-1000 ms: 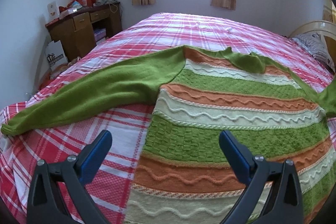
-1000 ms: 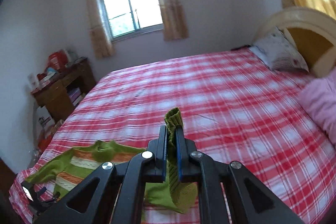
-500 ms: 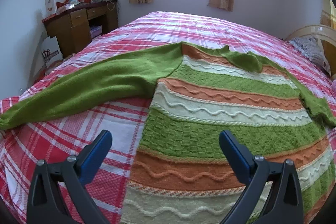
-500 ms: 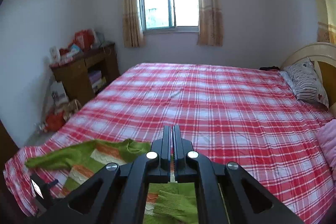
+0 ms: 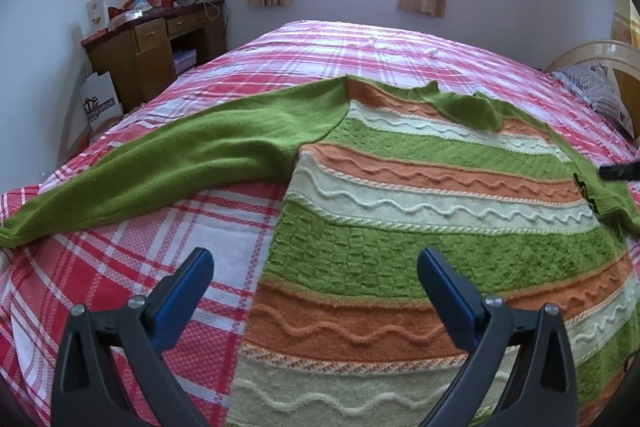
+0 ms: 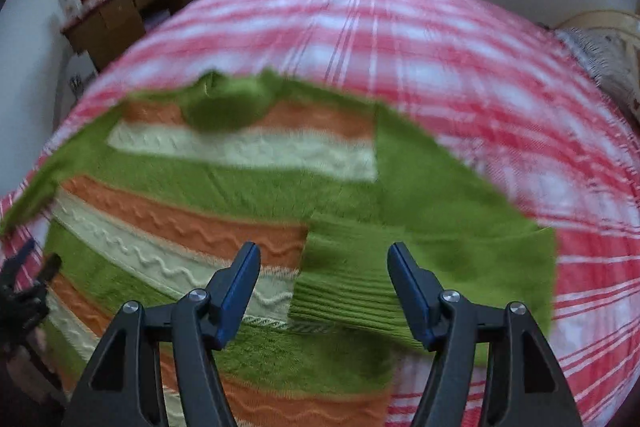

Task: Fold small clothes
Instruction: 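Lift the held sleeve with the right tool and carry it across the body, then lower the sleeve onto the sweater body and open the right gripper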

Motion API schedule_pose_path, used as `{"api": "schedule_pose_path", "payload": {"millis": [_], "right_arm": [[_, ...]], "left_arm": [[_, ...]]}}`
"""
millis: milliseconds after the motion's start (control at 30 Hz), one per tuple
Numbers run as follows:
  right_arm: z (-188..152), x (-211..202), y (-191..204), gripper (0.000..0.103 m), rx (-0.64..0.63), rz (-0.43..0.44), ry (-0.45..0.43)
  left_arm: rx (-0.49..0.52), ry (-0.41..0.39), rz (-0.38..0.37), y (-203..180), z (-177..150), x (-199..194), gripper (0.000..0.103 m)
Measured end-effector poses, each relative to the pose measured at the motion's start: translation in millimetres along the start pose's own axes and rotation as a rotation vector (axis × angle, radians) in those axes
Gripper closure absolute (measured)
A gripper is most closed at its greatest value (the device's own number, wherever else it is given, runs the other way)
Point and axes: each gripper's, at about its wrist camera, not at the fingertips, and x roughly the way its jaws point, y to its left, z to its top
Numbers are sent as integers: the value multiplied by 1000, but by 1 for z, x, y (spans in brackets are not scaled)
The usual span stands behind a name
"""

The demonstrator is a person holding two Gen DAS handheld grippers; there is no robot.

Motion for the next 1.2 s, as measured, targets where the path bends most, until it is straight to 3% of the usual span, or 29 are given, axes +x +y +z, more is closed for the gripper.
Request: {"api": "schedule_pose_path", "payload": {"millis": [133,200,233,300,633,867,1033,1200], "right_arm": [[-11,31,0,40,-9,-24,55],[-13,30,-4,59,-16,-50,37],[-13,29,-8,62,-10,-49,31],[-14,24,-18,100,6,-31,20],[26,-93,-44,100,40,-7,-216],[74,-174,-4,100,-25,42,-391],[93,-185,49,100,-116,117,-428],[94,-157,106,100,-192,191,-404]], "left_arm": [[4,7,5,0,-1,0,0],[3,10,4,0,-1,1,0],[2,12,2,0,-1,1,0],[3,15,-1,0,-1,2,0],[-15,18,-22,5,-1,2,0],[-21,30,-33,7,-2,4,0],[-24,31,-32,6,-1,5,0],[-37,30,-32,6,-2,6,0]]}}
